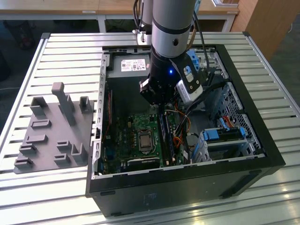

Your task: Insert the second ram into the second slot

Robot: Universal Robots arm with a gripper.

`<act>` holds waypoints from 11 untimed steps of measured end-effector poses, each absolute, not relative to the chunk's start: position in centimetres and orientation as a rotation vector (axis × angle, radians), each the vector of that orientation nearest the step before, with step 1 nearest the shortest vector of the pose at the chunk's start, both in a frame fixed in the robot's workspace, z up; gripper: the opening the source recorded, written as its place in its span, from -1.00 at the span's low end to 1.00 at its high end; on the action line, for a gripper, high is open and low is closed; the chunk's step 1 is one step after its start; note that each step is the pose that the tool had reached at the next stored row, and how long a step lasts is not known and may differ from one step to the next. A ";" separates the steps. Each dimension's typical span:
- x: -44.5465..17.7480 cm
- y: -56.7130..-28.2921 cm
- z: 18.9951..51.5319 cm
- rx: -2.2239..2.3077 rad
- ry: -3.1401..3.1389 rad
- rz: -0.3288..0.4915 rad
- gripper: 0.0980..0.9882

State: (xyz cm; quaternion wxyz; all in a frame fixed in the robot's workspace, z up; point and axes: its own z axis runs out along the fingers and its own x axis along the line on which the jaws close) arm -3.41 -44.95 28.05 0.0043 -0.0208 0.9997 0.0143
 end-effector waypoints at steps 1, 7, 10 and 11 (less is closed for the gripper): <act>-3.4 -45.0 28.0 -0.065 3.132 0.045 -0.92; -3.4 -45.0 27.8 -0.065 3.132 0.045 -0.92; -3.4 -45.0 27.7 -0.065 3.133 0.045 -0.92; -3.4 -45.0 27.6 -0.065 3.133 0.045 -0.92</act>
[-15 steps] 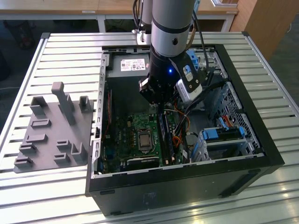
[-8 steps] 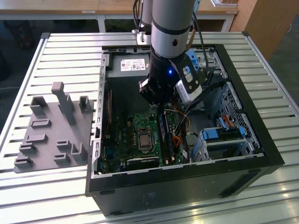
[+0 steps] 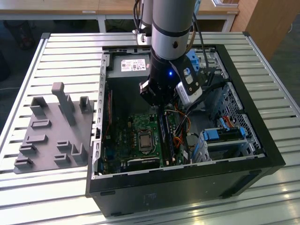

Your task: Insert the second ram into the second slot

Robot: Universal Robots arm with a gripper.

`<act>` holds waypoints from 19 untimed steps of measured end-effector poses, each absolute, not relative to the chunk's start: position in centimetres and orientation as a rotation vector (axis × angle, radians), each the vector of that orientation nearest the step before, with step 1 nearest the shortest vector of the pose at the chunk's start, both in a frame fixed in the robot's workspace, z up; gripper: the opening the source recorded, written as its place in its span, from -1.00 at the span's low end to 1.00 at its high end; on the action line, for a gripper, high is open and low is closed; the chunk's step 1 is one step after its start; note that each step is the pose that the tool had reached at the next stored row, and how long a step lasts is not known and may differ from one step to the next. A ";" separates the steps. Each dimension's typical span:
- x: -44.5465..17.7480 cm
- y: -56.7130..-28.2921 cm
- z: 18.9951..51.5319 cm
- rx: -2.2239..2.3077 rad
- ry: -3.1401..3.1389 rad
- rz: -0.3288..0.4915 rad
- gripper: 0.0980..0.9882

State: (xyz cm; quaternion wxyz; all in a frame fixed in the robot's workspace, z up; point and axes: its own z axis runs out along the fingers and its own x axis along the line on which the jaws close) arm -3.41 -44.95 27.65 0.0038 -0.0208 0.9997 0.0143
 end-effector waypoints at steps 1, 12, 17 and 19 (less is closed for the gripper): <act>-3.4 -45.0 27.6 -0.065 3.133 0.045 -0.92; -3.4 -45.3 27.2 -0.040 3.133 0.045 -0.92; -3.4 -45.3 27.1 -0.040 3.133 0.045 -0.92; -3.4 -45.3 27.0 -0.040 3.133 0.045 -0.92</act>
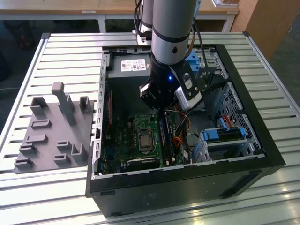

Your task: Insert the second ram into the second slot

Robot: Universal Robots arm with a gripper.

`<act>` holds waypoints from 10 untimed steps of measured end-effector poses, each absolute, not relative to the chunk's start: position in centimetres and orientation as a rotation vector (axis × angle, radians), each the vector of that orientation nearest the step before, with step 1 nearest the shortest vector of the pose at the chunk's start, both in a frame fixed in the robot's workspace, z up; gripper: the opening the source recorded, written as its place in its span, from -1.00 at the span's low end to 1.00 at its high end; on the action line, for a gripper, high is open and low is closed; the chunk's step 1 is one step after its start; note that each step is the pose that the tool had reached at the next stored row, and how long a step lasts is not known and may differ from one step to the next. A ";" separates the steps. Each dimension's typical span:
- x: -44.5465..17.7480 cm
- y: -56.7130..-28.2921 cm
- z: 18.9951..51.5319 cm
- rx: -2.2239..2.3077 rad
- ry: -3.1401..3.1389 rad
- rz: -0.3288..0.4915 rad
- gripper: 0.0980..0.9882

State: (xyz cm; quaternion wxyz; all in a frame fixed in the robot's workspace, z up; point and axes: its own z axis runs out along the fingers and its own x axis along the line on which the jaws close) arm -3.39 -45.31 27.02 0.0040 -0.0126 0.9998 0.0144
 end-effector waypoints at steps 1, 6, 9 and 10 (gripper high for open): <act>-3.3 -45.3 26.9 -0.039 3.133 0.045 -0.92; -3.3 -45.3 26.7 -0.039 3.133 0.046 -0.92; -3.3 -45.3 26.6 -0.039 3.133 0.046 -0.92; -3.3 -45.3 26.6 -0.039 3.133 0.046 -0.92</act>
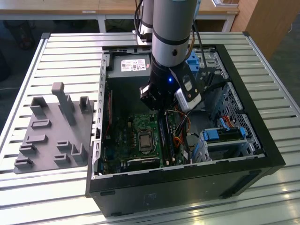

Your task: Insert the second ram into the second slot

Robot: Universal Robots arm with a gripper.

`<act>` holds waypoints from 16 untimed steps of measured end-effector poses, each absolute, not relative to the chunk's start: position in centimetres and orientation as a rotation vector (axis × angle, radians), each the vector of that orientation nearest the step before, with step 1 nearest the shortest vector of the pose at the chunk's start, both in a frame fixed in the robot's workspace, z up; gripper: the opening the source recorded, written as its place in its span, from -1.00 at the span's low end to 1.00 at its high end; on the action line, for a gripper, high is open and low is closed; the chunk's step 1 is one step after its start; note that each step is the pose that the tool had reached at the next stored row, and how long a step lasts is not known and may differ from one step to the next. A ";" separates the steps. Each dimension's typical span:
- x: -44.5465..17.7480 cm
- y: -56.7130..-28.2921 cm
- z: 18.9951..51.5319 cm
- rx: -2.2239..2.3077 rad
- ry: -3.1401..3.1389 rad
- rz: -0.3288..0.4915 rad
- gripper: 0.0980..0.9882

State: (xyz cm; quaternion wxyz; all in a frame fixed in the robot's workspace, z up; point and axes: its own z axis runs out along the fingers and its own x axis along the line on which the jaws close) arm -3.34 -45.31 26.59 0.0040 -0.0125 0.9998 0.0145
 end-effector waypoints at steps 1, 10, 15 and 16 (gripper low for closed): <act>-3.3 -45.3 26.6 -0.039 3.133 0.046 -0.92; -3.3 -45.3 26.3 0.047 3.132 0.045 -0.92; -3.2 -45.3 26.0 0.072 3.133 0.045 -0.92; -3.1 -45.3 25.9 0.064 3.134 0.045 -0.92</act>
